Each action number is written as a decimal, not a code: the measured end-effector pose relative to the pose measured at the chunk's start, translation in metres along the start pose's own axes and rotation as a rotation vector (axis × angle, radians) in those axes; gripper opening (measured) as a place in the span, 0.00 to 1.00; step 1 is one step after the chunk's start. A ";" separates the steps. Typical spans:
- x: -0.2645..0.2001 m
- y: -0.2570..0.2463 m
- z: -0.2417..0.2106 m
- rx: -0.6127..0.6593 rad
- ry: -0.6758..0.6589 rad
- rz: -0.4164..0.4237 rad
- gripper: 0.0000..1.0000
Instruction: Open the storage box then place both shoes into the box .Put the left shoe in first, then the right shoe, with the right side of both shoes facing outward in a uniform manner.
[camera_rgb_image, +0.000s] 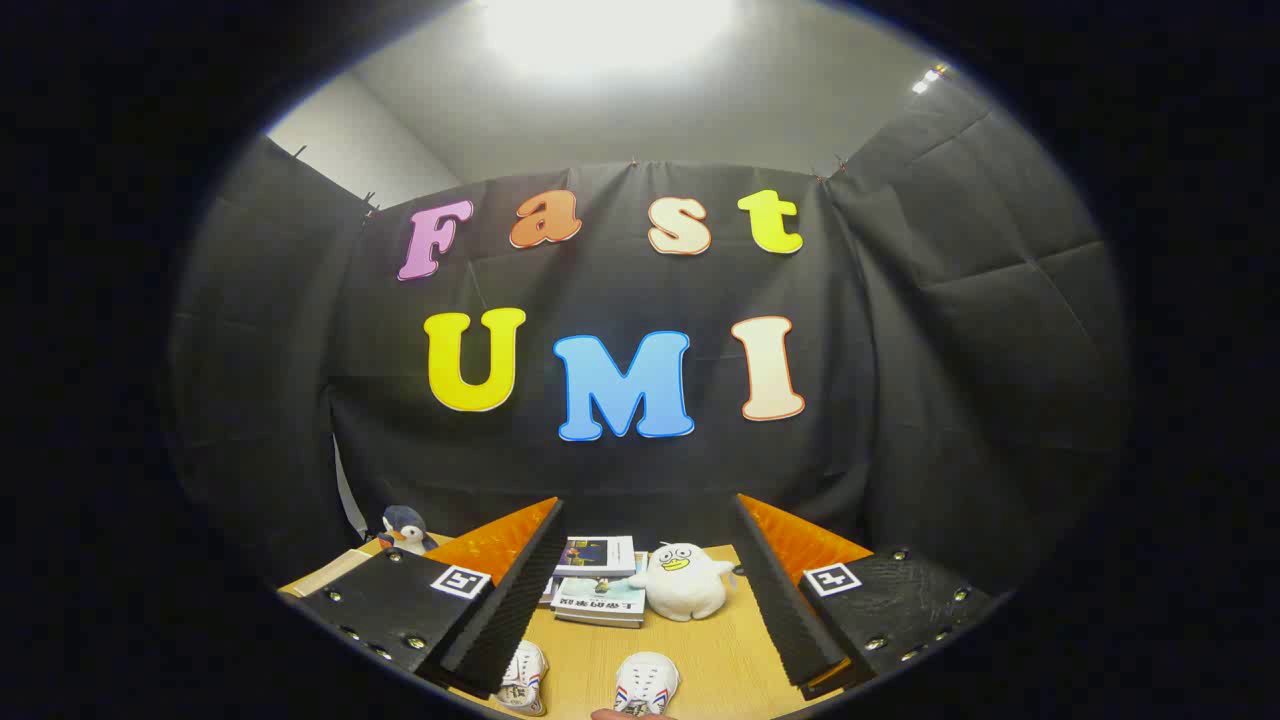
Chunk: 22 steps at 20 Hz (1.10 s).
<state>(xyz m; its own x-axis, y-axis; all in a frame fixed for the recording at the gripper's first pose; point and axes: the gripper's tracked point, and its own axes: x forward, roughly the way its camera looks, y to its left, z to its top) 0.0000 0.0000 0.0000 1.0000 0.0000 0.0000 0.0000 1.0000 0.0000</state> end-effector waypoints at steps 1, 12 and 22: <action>0.000 0.005 0.002 0.007 -0.005 -0.001 0.98; 0.002 0.036 -0.004 0.013 0.003 0.018 0.98; 0.041 0.051 -0.013 0.028 -0.003 0.099 0.98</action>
<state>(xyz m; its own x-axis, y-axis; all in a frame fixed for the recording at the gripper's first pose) 0.0413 0.0512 -0.0128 0.9951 0.0986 0.0045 -0.0987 0.9947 0.0274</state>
